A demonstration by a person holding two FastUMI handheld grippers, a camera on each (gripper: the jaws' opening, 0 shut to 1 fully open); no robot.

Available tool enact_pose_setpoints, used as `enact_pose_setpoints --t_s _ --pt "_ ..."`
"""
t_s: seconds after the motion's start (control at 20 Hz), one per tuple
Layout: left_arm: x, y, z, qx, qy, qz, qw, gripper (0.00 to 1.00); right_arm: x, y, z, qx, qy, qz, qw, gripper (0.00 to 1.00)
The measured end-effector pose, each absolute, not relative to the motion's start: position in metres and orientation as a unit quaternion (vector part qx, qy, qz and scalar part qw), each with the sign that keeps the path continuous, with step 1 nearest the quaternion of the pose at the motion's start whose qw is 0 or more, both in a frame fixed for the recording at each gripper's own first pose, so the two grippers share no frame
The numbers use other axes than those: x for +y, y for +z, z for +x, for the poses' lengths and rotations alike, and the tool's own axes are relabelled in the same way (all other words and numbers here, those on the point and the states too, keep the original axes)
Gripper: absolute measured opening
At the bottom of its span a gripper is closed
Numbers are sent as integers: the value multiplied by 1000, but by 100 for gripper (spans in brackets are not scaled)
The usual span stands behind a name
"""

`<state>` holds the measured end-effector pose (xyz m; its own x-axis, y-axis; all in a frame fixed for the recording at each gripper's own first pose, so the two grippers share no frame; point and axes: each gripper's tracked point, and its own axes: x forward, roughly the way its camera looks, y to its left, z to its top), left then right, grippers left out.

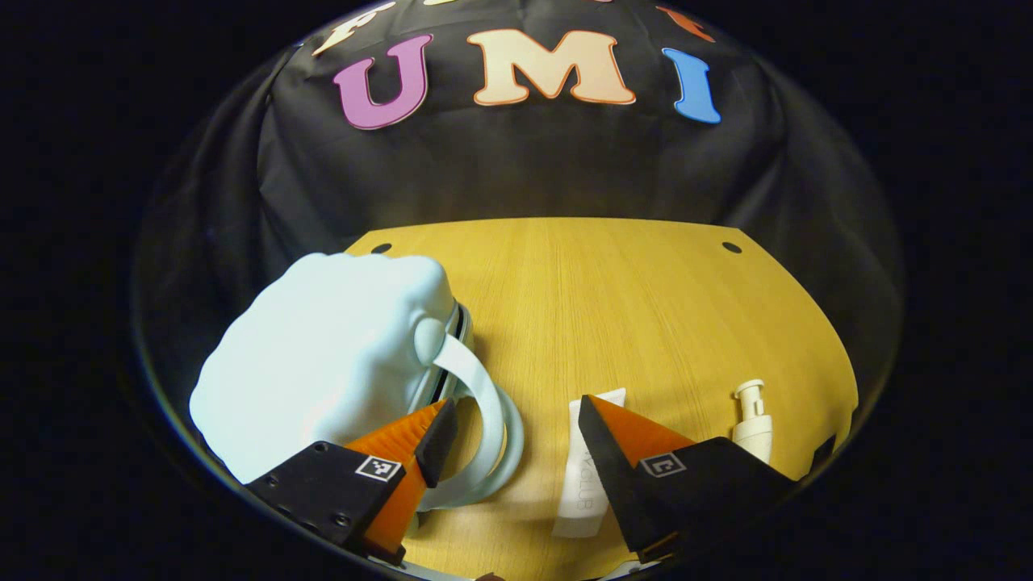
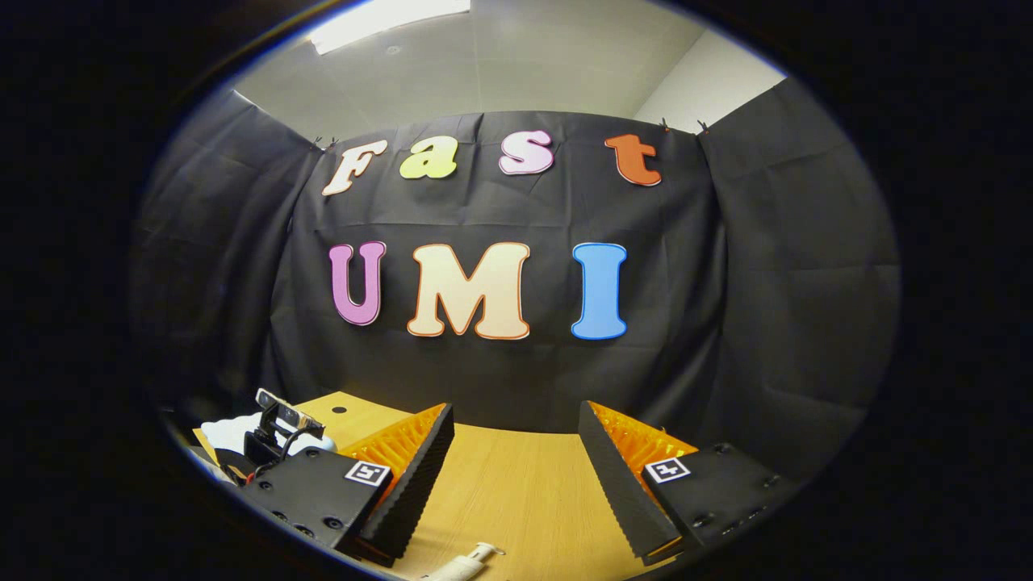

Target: First open the suitcase, pack the skin care products into it, and then close the suitcase.

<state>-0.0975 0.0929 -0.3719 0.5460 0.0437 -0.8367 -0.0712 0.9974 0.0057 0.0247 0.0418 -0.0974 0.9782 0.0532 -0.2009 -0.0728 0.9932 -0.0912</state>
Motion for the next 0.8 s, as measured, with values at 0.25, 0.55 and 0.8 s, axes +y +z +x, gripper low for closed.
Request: enact_pose_setpoints --t_s 0.25,0.55,0.8 --pt "102 -381 -103 496 46 -18 867 59 37 -92 18 94 22 -51 994 98" --pt "105 -379 -106 524 24 -23 851 9 39 -90 11 84 23 -43 995 98" --pt "102 -358 -94 510 -1 -13 860 0 39 -89 8 77 26 -30 996 99"
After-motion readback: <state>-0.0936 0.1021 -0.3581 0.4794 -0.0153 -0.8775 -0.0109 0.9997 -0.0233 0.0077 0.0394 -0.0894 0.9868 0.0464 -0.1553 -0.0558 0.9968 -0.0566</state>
